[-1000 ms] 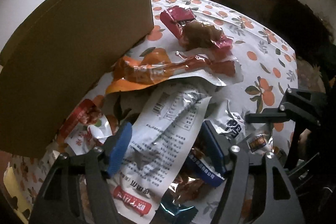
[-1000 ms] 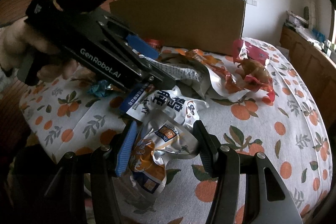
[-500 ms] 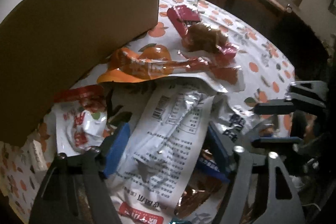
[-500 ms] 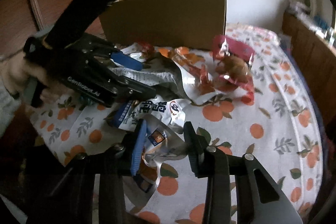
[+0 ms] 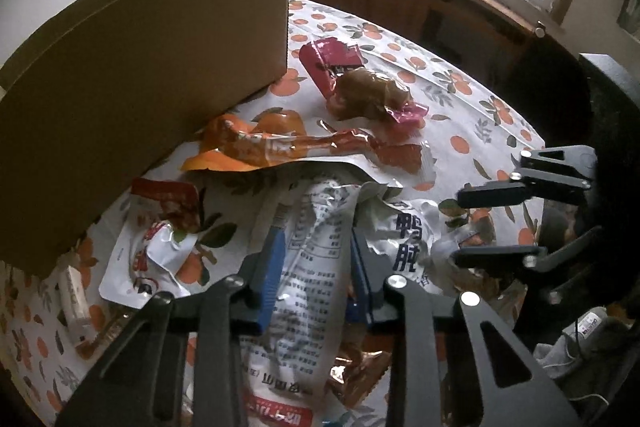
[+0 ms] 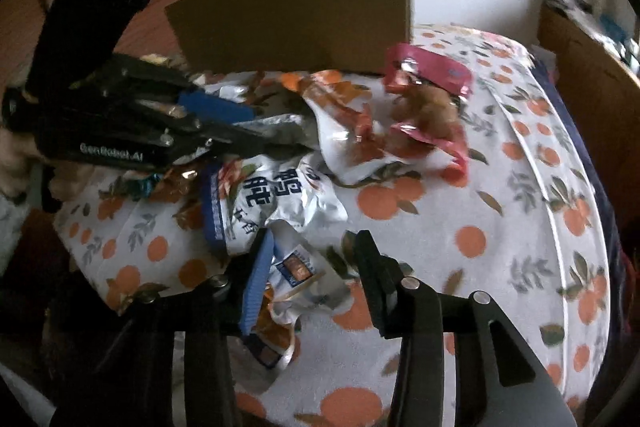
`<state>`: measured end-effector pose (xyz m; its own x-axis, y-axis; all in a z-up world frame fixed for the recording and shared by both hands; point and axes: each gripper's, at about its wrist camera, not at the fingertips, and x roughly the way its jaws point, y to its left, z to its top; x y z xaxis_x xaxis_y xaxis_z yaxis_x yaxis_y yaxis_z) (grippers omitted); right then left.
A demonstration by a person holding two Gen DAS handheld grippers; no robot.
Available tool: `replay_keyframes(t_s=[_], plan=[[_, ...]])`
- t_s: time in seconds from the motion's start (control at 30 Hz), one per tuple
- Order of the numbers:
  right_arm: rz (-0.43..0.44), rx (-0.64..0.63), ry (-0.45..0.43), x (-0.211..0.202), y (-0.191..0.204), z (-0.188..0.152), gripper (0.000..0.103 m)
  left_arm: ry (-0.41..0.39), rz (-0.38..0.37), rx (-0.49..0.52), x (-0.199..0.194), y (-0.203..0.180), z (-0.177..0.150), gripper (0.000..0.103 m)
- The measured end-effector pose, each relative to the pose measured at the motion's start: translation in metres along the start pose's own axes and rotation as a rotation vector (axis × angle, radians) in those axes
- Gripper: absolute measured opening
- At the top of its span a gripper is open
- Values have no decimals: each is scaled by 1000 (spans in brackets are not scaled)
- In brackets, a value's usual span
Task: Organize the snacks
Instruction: 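Close the right gripper on a white snack packet and lift it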
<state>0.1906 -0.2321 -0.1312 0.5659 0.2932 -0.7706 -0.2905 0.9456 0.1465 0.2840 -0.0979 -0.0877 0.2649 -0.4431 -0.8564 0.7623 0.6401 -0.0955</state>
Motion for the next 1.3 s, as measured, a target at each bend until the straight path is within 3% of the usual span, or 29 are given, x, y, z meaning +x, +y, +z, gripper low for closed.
replay_keyframes(t_s=[0.13, 0.37, 0.6, 0.67, 0.73, 1.13, 1.2, 1.23, 1.3], plan=[[-11, 36, -15, -13, -4, -15, 58, -23, -1, -15, -5, 2, -2, 26], [-21, 58, 8, -13, 8, -27, 61, -42, -1, -41, -8, 1, -1, 23], [-153, -43, -1, 6, 29, -18, 65, -75, -27, -83, -14, 6, -5, 22], [-150, -50, -4, 6, 30, -19, 62, -81, -27, -86, -16, 5, -6, 21], [-137, -45, -4, 4, 28, -20, 52, -93, -35, -95, -21, 6, -8, 20], [-86, -48, -52, -16, 29, -12, 36, -133, -33, -124, -34, 6, -14, 14], [-83, -36, -64, -19, 25, -9, 33, -133, -26, -120, -35, 6, -14, 11], [-76, -30, -68, -21, 24, -8, 31, -136, -35, -120, -37, 6, -13, 0], [-70, -26, -79, -25, 22, -3, 28, -129, -31, -117, -38, 7, -12, 0]])
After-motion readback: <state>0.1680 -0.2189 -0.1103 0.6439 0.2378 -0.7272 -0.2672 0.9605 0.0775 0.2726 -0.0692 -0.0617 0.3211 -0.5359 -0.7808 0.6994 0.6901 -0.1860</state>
